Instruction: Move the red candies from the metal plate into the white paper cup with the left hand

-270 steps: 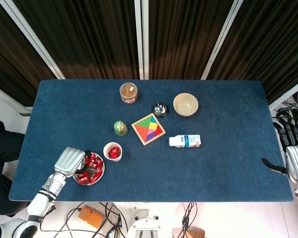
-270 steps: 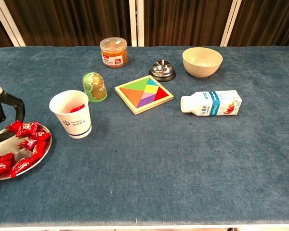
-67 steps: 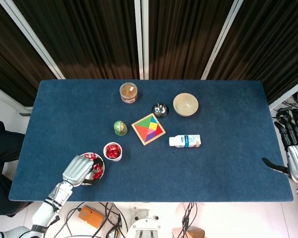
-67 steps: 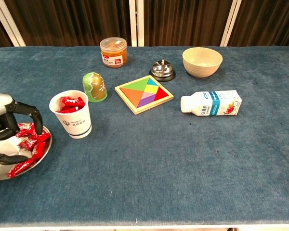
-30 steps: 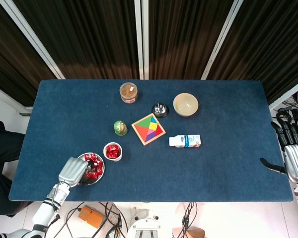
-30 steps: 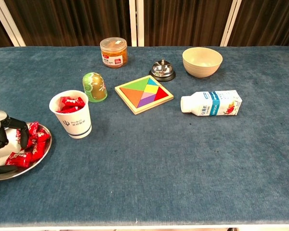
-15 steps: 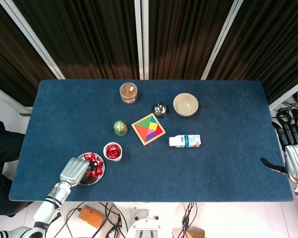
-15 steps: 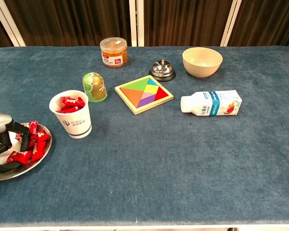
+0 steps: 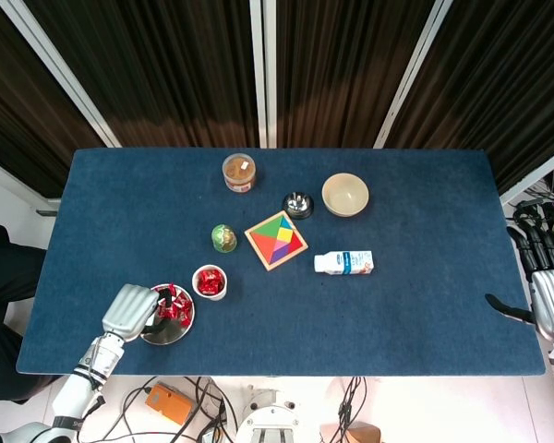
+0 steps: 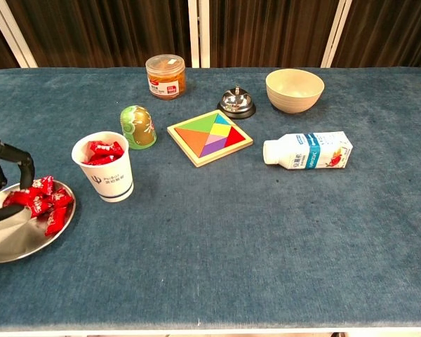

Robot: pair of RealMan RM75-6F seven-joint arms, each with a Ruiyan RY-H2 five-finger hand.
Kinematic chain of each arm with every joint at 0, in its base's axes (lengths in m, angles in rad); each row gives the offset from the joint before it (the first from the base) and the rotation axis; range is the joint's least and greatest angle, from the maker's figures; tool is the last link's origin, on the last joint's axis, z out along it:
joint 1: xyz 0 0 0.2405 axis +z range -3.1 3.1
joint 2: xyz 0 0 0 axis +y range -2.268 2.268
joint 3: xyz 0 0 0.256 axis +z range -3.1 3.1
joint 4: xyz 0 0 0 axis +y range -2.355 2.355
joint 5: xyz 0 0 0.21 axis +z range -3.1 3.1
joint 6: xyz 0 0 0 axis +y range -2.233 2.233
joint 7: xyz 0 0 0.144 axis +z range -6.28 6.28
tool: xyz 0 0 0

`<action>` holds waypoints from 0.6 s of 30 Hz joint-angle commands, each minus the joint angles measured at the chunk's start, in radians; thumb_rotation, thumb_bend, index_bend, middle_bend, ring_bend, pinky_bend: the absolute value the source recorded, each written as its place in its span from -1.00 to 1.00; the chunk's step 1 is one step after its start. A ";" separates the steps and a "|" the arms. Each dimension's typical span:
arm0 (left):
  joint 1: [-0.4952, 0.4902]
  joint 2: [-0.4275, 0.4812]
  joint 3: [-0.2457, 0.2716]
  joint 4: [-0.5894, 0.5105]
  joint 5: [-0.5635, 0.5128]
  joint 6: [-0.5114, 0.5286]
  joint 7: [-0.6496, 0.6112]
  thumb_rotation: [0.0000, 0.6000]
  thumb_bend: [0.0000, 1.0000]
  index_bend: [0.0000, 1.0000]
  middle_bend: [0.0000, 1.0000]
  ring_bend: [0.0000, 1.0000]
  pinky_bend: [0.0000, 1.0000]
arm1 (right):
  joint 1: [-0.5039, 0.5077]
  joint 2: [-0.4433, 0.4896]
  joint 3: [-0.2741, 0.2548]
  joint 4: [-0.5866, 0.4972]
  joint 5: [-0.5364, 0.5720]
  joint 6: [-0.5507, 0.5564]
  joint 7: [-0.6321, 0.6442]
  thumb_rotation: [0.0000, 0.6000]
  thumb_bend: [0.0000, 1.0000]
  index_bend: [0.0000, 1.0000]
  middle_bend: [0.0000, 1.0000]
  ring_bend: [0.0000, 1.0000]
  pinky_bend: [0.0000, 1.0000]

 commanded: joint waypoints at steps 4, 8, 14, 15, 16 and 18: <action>-0.026 0.031 -0.068 -0.062 0.027 0.029 -0.012 1.00 -0.39 0.10 0.88 0.89 0.89 | -0.004 0.000 0.000 0.004 0.003 0.004 0.004 1.00 -0.53 -1.00 -0.92 -1.00 -0.81; -0.071 0.027 -0.120 -0.083 0.011 0.001 -0.001 1.00 -0.39 0.10 0.88 0.89 0.89 | -0.008 0.002 0.000 0.005 0.003 0.010 0.006 1.00 -0.53 -1.00 -0.92 -1.00 -0.81; -0.138 0.010 -0.160 -0.091 -0.049 -0.080 0.028 1.00 -0.41 0.10 0.88 0.89 0.89 | -0.010 -0.002 -0.002 0.014 0.011 0.005 0.013 1.00 -0.53 -1.00 -0.92 -1.00 -0.81; -0.150 0.006 -0.166 -0.088 -0.064 -0.097 0.031 1.00 -0.42 0.10 0.88 0.89 0.89 | -0.010 -0.002 -0.001 0.015 0.013 0.004 0.014 1.00 -0.53 -1.00 -0.92 -1.00 -0.81; -0.158 0.003 -0.169 -0.086 -0.074 -0.106 0.035 1.00 -0.42 0.10 0.88 0.89 0.89 | -0.010 -0.003 -0.001 0.017 0.013 0.004 0.015 1.00 -0.53 -1.00 -0.92 -1.00 -0.81; -0.172 -0.004 -0.173 -0.084 -0.091 -0.119 0.045 1.00 -0.43 0.10 0.88 0.89 0.89 | -0.009 -0.004 0.000 0.020 0.016 0.002 0.016 1.00 -0.53 -1.00 -0.92 -1.00 -0.81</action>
